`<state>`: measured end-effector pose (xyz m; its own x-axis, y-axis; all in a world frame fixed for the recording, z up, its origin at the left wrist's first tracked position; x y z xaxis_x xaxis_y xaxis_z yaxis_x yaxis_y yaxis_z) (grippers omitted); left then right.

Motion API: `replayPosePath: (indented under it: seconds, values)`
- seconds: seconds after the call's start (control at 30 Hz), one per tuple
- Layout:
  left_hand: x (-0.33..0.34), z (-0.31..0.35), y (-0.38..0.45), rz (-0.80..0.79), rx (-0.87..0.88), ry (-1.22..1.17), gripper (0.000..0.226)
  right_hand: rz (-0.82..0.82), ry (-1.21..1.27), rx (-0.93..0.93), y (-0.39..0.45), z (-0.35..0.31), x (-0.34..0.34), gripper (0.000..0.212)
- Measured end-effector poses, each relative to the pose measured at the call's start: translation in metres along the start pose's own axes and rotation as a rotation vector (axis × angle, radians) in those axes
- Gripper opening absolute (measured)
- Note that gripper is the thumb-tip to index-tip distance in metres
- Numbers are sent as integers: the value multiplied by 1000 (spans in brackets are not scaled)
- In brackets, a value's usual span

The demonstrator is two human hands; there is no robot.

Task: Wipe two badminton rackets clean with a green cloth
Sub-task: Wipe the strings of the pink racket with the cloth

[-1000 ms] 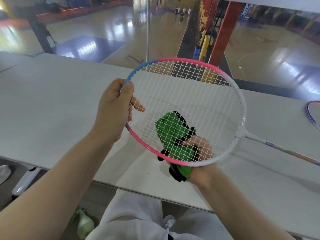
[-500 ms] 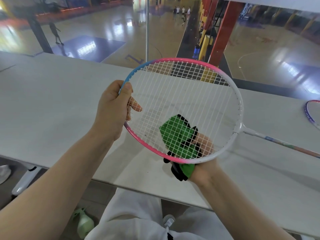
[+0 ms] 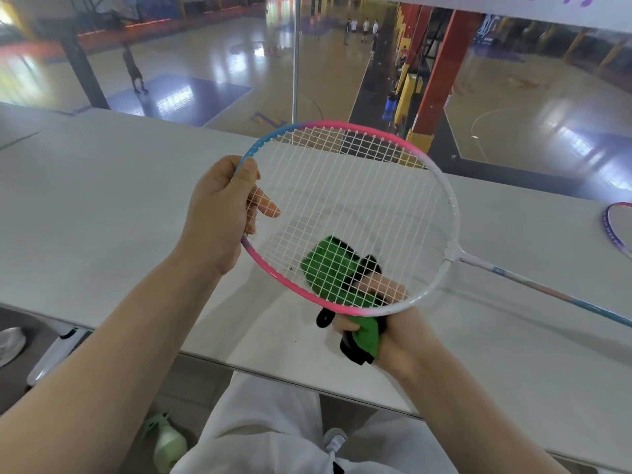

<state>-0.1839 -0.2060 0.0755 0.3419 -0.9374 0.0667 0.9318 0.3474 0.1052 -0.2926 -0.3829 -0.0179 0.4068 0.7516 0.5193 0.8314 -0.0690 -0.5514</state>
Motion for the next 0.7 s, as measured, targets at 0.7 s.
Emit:
replayPosePath:
  seconds: [0.7]
  values:
    - [-4, 4, 7, 43, 131, 16, 24, -208, -1195, -817, -92, -108, 31, 23]
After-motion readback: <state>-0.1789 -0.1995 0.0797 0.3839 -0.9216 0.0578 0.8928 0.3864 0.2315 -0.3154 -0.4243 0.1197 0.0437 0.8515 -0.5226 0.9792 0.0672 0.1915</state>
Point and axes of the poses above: each hand's wrist, its own y-axis towards the middle knuckle, its own x-axis out of the palm, z = x × y, the point moved 7 cm from there along y, towards the middle knuckle, and after that the axes turned 15 degrees about z, right-handed, at the moved point
